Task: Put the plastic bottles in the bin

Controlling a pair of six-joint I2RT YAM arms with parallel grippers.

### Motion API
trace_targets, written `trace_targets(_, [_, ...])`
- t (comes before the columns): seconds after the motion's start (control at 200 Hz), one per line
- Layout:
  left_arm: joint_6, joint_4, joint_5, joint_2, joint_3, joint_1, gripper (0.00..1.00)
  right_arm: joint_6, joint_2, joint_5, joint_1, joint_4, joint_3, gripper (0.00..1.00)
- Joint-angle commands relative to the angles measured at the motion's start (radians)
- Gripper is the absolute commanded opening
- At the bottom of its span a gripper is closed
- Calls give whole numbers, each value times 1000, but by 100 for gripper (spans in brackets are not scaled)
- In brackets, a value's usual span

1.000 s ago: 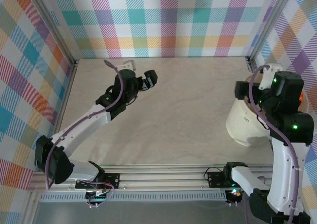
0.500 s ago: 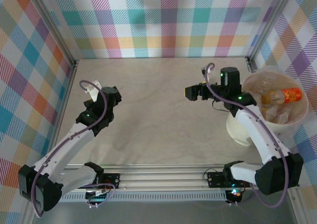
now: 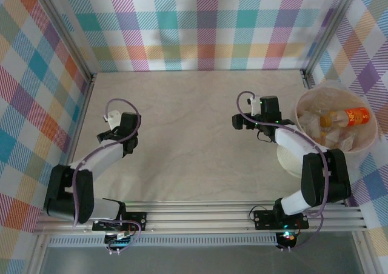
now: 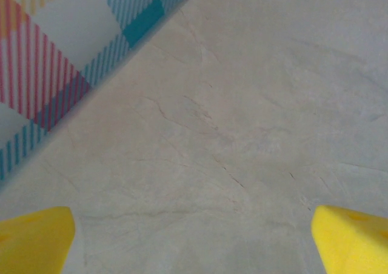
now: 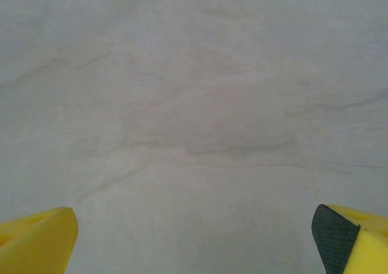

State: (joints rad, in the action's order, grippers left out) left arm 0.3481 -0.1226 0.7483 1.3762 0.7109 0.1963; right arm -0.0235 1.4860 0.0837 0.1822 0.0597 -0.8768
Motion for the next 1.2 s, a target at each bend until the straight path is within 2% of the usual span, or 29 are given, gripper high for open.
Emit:
trace_targets(0.0, [-126, 252, -103, 57, -50, -28, 100, 26, 31, -74, -54, -104, 37, 100])
trace_targets(0.1, [-151, 391, -212, 127, -74, -51, 100, 30, 68, -84, -105, -188, 82, 100])
trace_targets(0.22, [-241, 475, -239, 145, -86, -55, 100, 48, 113, -84, -145, -354, 152, 100])
trace_targets(0.36, [-329, 755, -353, 175, -189, -73, 100, 27, 131, -47, -170, -371, 141, 100])
trace_targets(0.4, [-336, 744, -396, 151, -204, -73, 100, 28, 123, -43, -170, -378, 151, 100])
trace_targets(0.45, [-342, 877, -402, 150, -271, -74, 100, 32, 101, -36, -171, -425, 184, 100])
trace_targets(0.625, [-331, 921, -455, 174, -299, -92, 100, 44, 20, -11, -171, -681, 376, 100])
trace_targets(0.66, [-335, 1030, -453, 203, -327, -98, 100, 46, 14, -7, -170, -752, 406, 100])
trace_targets(0.705, [-327, 947, -457, 180, -309, -98, 100, 49, 20, 1, -171, -829, 448, 100])
trace_targets(0.75, [-333, 995, -454, 195, -317, -98, 100, 55, 50, 5, -170, -937, 490, 100])
trace_targets(0.775, [-331, 968, -455, 185, -313, -98, 100, 49, 61, -6, -170, -988, 503, 100])
trace_targets(0.825, [-333, 983, -453, 190, -316, -98, 100, 43, 43, -24, -170, -907, 482, 100])
trace_targets(0.905, [-332, 978, -455, 187, -316, -98, 100, 14, 48, -64, -176, -876, 461, 100])
trace_targets(1.195, [-335, 968, -458, 189, -311, -98, 100, 13, 52, -65, -176, -885, 463, 100])
